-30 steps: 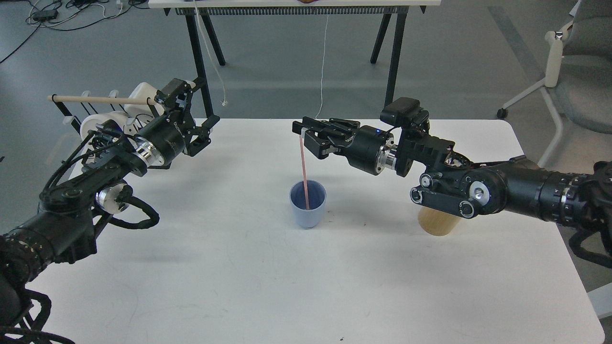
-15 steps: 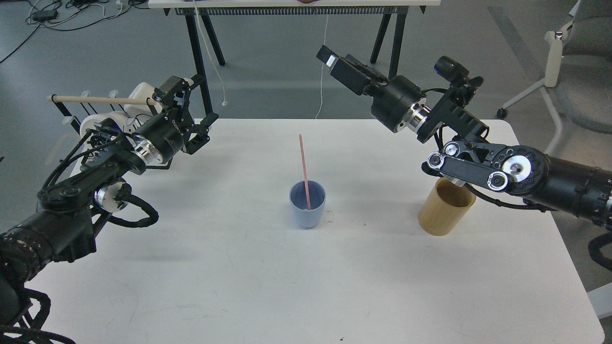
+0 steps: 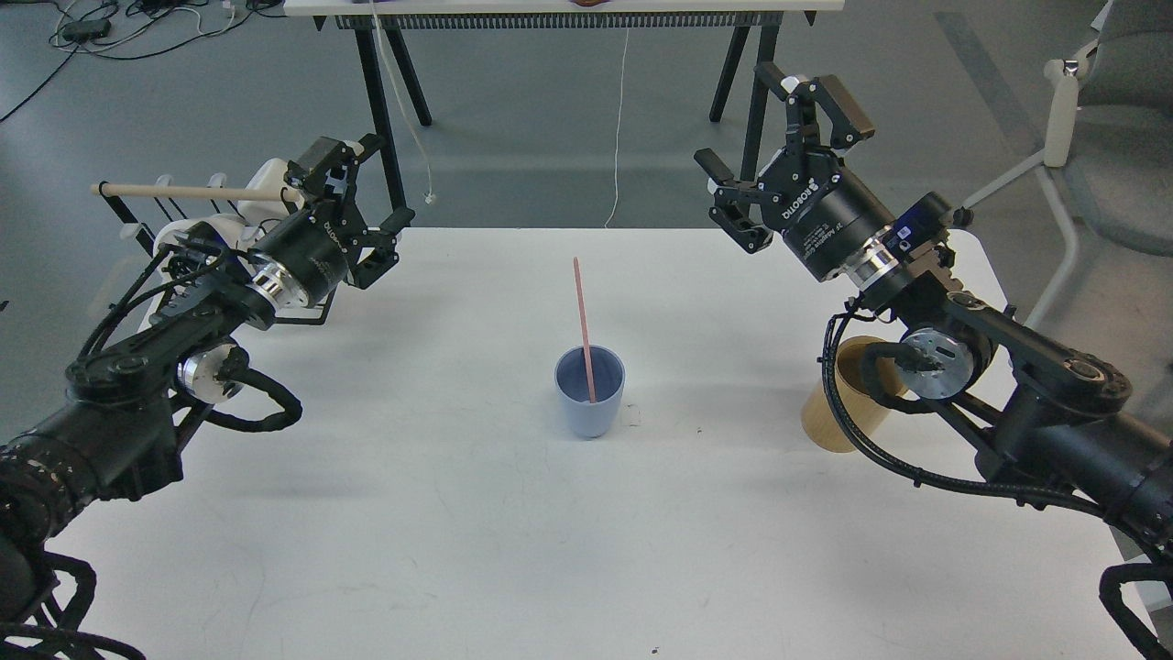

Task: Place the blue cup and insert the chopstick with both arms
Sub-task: 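Open the right gripper and raise it away from the straw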

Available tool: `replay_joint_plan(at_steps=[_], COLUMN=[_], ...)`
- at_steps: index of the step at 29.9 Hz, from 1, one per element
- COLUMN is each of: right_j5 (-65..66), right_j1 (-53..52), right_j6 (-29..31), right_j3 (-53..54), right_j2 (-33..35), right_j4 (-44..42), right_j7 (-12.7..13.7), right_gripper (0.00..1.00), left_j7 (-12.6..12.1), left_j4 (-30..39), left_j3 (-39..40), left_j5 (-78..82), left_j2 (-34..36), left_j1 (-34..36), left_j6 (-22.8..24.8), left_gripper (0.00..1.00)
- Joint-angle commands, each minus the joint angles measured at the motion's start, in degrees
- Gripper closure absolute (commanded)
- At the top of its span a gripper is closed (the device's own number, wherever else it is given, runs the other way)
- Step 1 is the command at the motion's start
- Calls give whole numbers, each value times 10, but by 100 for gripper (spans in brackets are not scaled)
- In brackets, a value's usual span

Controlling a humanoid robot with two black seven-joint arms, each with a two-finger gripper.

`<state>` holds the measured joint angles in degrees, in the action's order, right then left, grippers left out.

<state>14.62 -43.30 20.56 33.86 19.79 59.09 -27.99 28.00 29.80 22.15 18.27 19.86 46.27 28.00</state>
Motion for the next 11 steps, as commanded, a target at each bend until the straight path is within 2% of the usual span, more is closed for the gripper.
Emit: replay_joint_plan(at_steps=[1, 11], right_j5=[-4, -4], right_j1=[11, 16], right_j6=[16, 8], right_j3=[8, 15], right_j2=[-3, -8], right_j4=[-8, -9], right_j7=[0, 0], right_gripper=[1, 0], left_j7=[0, 0], left_j4=[0, 0], left_j3=[0, 1], left_j5=[0, -1], left_j2=[1, -1], left_j1=[-4, -6], left_j6=[0, 0], left_gripper=[1, 1])
